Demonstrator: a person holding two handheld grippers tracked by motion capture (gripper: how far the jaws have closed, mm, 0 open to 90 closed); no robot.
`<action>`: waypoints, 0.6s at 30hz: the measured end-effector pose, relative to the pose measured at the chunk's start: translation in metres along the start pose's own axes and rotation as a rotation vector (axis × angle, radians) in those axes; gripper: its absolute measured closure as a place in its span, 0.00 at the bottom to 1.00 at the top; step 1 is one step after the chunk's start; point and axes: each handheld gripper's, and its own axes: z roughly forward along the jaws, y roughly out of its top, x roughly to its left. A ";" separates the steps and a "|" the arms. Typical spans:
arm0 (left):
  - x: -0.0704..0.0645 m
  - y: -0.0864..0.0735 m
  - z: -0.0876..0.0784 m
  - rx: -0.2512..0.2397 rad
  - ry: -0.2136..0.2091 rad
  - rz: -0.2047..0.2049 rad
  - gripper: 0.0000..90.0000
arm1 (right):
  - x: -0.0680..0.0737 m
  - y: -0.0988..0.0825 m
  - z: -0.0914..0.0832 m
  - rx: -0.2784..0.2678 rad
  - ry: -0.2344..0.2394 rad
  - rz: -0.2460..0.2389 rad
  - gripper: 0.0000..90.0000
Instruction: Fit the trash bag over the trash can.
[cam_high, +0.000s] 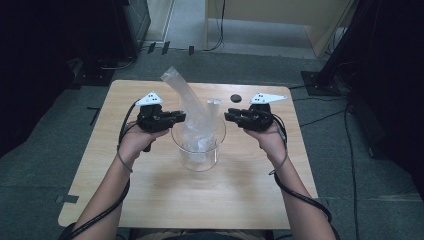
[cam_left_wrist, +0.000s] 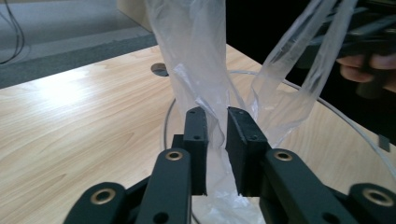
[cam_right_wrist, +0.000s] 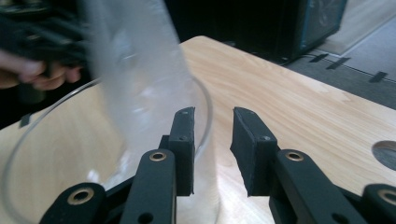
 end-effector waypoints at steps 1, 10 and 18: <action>-0.001 0.000 0.000 0.000 -0.007 0.006 0.88 | -0.002 0.000 0.002 -0.003 -0.003 0.009 0.78; -0.013 0.003 0.004 0.013 -0.054 0.036 0.91 | -0.001 0.004 0.015 -0.028 0.009 0.005 0.78; -0.021 0.006 0.004 0.014 -0.068 0.056 0.91 | 0.019 0.008 0.027 0.008 0.093 -0.047 0.74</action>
